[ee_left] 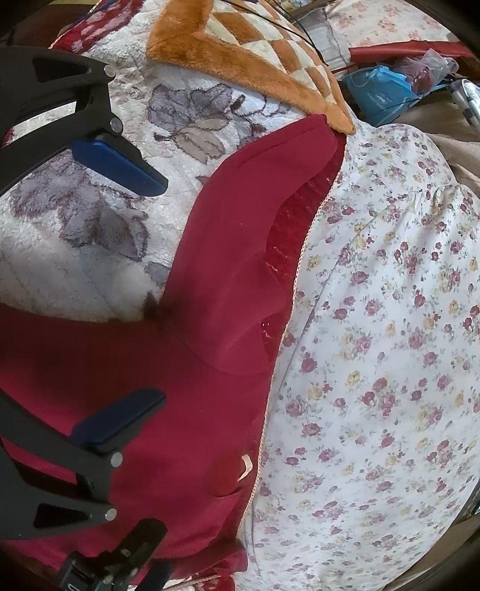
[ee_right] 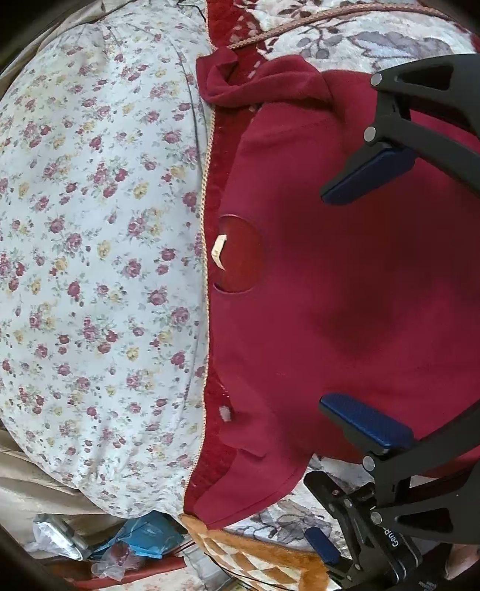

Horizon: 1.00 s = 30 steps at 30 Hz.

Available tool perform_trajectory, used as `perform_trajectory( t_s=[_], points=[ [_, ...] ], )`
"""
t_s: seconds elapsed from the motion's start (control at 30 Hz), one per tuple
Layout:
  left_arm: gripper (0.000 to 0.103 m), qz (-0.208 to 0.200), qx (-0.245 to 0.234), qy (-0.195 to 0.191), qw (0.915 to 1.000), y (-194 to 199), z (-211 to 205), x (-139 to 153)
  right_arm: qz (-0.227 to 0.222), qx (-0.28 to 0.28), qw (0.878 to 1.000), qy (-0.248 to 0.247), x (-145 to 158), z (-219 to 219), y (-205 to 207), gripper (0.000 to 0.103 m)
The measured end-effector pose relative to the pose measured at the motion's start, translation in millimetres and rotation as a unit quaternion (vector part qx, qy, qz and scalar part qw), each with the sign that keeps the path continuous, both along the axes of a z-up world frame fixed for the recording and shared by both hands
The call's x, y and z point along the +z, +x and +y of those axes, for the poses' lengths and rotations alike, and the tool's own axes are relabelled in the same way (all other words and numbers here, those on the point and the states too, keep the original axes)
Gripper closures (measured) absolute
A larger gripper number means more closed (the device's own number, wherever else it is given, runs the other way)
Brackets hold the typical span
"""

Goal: Fold small clothes

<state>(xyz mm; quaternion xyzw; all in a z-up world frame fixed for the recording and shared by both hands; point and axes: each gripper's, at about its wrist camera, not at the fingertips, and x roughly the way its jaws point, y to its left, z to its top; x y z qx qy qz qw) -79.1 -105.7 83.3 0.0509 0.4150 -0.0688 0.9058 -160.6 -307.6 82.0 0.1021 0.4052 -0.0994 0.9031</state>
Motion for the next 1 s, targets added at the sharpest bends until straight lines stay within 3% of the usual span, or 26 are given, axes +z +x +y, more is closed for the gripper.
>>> perform_trajectory(
  t_s=[1.0],
  points=[
    [0.000,-0.010,0.012,0.012,0.9998,6.6,1.1,-1.9,0.022,0.011,1.000,-0.001,-12.2,0.5,9.9,0.000]
  ],
)
